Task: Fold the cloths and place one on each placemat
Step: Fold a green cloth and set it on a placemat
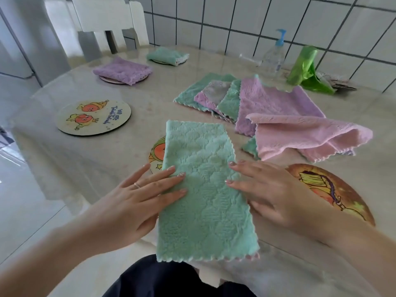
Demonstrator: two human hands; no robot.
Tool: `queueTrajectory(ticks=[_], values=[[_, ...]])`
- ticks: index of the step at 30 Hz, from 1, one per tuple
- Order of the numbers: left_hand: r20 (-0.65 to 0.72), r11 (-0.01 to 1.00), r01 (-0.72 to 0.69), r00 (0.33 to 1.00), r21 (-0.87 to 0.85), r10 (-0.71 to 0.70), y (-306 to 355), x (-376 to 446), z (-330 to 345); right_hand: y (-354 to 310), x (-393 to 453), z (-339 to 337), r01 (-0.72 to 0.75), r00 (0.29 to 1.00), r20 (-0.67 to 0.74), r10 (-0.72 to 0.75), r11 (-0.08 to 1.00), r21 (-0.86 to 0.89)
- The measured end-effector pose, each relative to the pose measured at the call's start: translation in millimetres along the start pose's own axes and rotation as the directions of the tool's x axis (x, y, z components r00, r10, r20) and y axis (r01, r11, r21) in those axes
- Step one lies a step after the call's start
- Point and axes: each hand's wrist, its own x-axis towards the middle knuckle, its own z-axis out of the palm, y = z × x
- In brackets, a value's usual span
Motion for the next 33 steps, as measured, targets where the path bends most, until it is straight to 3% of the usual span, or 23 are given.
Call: queueTrajectory(ticks=[3, 7, 15, 17, 19, 21, 24, 28, 33], values=[[-0.027, 0.999, -0.037, 0.999, 0.028, 0.038, -1.2, 8.6, 6.4, -6.3, 11.3, 8.0, 0.083, 0.996, -0.014, -0.084, 0.995, -0.057], [-0.091, 0.996, -0.091, 0.992, -0.004, 0.091, -2.3, 14.2, 13.1, -9.3, 18.4, 11.7, 0.086, 0.996, 0.015, -0.084, 0.989, -0.119], [-0.242, 0.976, -0.094, 0.969, -0.196, 0.045, 7.8, 12.9, -0.5, -19.1, 4.2, 1.7, 0.001, 0.999, -0.035, 0.005, 0.987, 0.162], [-0.254, 0.958, -0.044, 0.967, -0.282, -0.031, 9.9, 12.6, -1.7, -21.9, 4.2, 1.6, -0.047, 0.996, -0.069, 0.064, 0.972, 0.232], [-0.248, 0.892, 0.065, 0.949, -0.447, -0.193, 11.2, 14.9, -4.5, -23.6, 9.0, 0.7, -0.142, 0.977, -0.088, 0.193, 0.905, 0.400], [-0.242, 0.790, 0.161, 0.899, -0.591, -0.364, 11.2, 22.5, -8.2, -20.5, 19.8, 1.1, -0.225, 0.937, -0.089, 0.337, 0.780, 0.584], [-0.210, 0.666, 0.288, 0.799, -0.688, -0.563, 3.8, 43.9, -11.9, -6.7, 44.9, 4.4, -0.323, 0.843, -0.168, 0.511, 0.730, 0.602], [-0.061, 0.415, 0.289, 0.755, -0.863, -0.653, -12.4, 65.6, -13.4, 8.0, 69.2, 8.5, -0.390, 0.784, -0.122, 0.609, 0.635, 0.667], [-0.010, 0.413, 0.405, 0.704, -0.816, -0.711, -28.2, 73.9, -6.6, 18.6, 76.3, 16.2, -0.443, 0.798, -0.052, 0.600, 0.642, 0.625]])
